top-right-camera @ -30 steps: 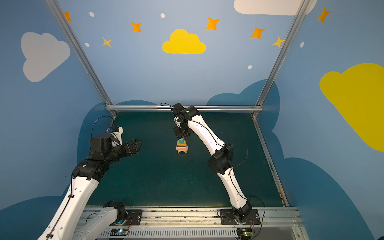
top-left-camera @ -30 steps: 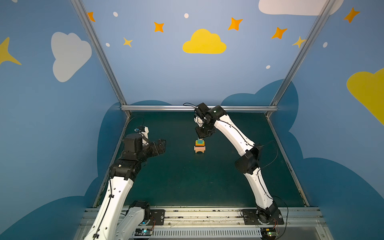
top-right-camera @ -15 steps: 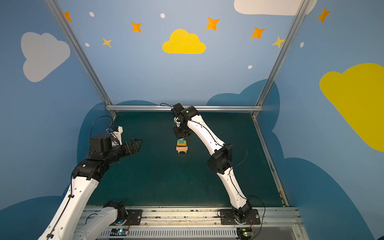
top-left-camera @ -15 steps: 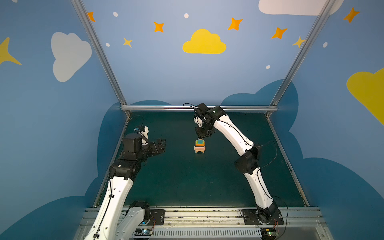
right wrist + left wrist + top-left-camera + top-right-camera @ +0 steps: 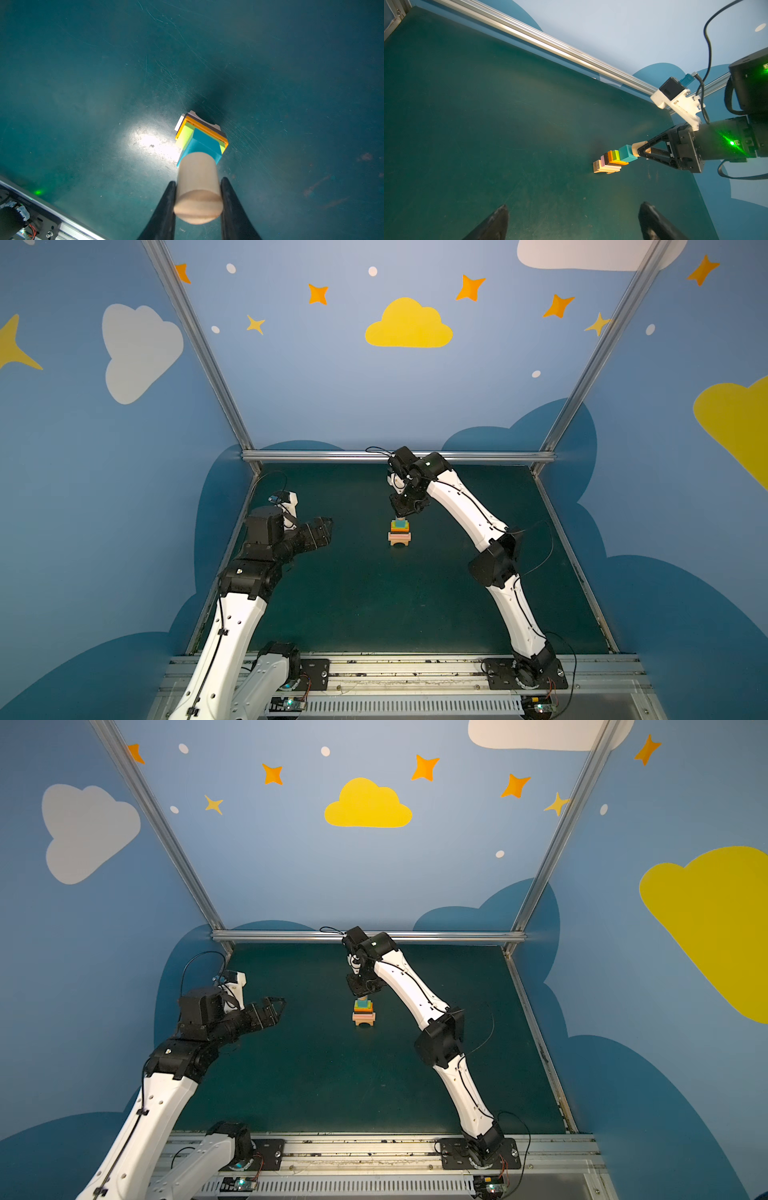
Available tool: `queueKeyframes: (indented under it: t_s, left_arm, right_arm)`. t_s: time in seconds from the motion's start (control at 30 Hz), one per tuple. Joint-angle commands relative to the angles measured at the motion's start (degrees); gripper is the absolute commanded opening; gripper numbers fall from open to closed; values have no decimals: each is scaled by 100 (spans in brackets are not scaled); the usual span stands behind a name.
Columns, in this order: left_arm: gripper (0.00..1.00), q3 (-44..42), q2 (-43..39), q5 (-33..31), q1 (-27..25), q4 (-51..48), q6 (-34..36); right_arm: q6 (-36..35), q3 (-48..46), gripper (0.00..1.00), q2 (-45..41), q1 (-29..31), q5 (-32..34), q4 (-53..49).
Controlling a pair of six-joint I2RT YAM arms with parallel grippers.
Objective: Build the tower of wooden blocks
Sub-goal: 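Lower the cream cylinder with the right gripper onto the teal cube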
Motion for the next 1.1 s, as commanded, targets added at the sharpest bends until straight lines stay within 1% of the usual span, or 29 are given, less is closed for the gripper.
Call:
queueKeyframes:
  t_s: [0.0,0.57,0.73,1.07]
  left_arm:
    - [97,-63,10,53,36,81,-15]
    - [97,-71,-3,58,53,101,-36]
    - [97,-78,-1,78,56,101,-36]
    - [97,-80,6,84,62,110,-43]
  right_arm:
    - [75,172,29,101,-8,55,-4]
    - [136,172,30,134,-50,86,10]
    - [153,172,32,143,-53,73,20]
    - [169,169,32,170,-67,90,26]
